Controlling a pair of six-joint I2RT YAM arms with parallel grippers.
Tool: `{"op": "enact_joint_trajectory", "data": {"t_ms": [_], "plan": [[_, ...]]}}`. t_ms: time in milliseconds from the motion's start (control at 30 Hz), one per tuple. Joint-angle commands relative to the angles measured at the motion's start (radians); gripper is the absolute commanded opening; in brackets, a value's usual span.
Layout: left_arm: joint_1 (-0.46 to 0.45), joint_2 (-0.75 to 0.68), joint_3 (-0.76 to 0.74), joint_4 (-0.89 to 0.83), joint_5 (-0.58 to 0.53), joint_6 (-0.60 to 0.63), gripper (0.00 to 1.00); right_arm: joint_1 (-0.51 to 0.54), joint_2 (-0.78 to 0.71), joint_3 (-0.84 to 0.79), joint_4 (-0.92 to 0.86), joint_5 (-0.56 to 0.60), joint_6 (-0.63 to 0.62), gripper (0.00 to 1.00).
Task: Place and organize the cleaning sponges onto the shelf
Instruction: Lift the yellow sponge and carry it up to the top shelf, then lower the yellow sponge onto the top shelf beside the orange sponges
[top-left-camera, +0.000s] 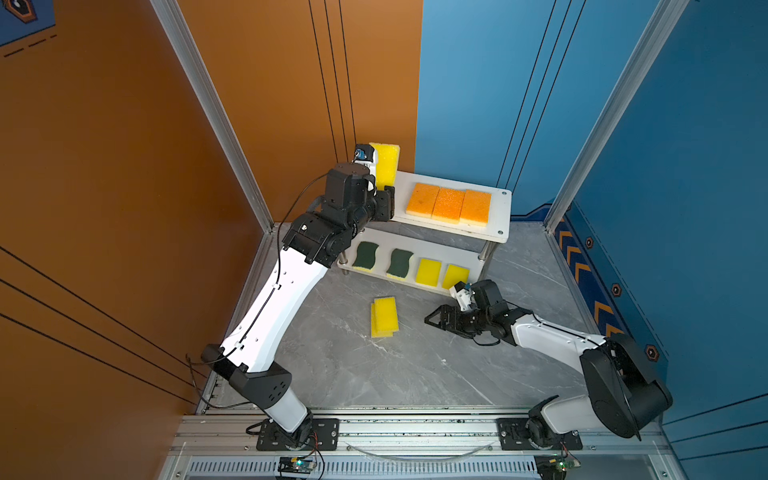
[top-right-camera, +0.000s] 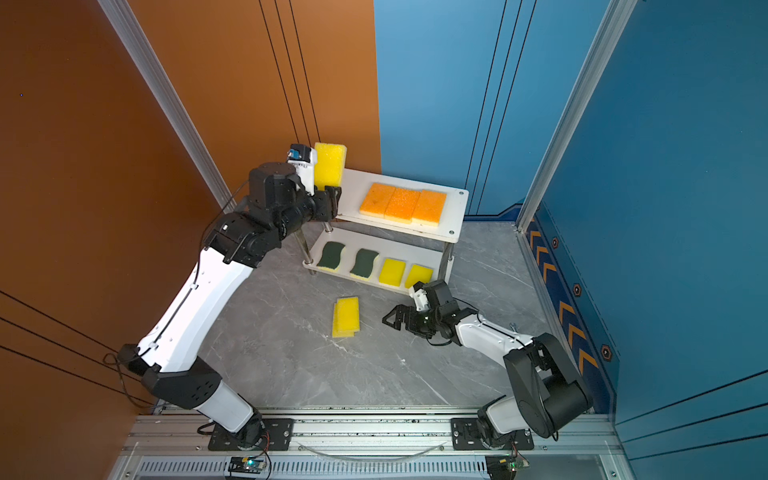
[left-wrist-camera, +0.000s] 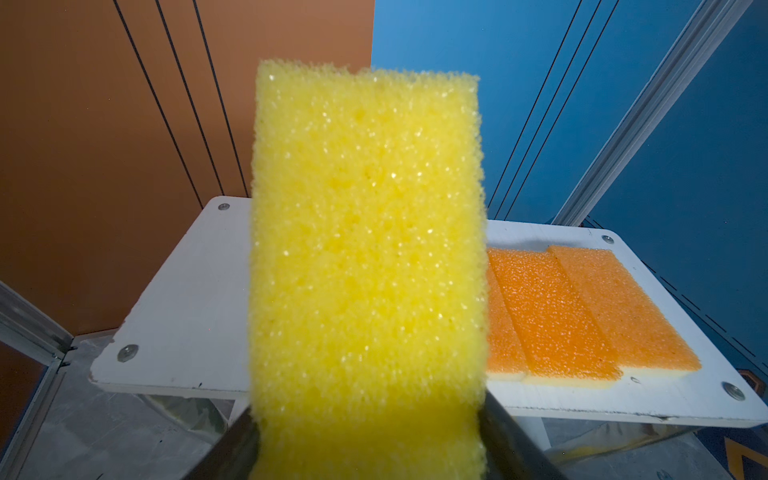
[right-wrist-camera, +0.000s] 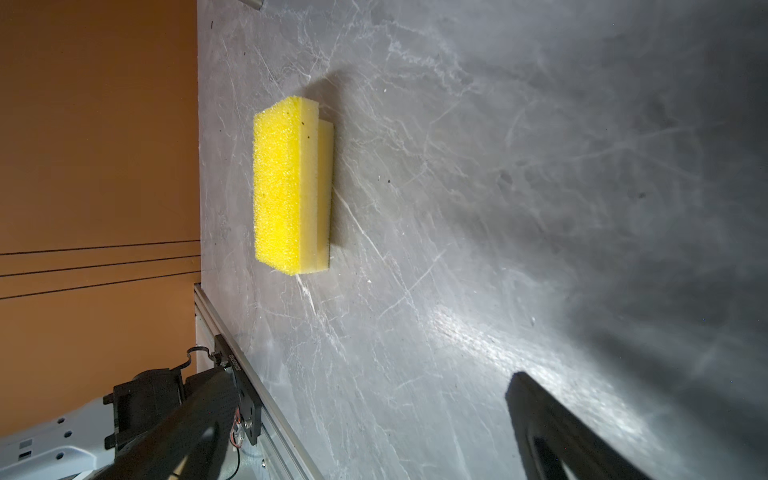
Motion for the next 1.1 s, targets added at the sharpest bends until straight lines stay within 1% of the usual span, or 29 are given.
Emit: {"op": "enact_joint_trajectory", "data": {"t_ms": [0,433,733,1067], "plan": [[0.015,0.031,0.040,0.019,0.037,0.019,0.65,0.005,-0.002,0.006,0.024,0.000,0.012,1.00],[0.050,0.135,0.091,0.010,0.091,-0.002,0.65,0.005,-0.046,-0.024,0.020,0.015,0.013,1.00],[0.074,0.229,0.205,-0.081,0.142,0.010,0.65,0.003,-0.057,-0.030,0.016,0.019,0.012,1.00],[0.076,0.256,0.213,-0.109,0.153,0.000,0.65,0.001,-0.057,-0.034,0.017,0.019,0.011,1.00]]}}
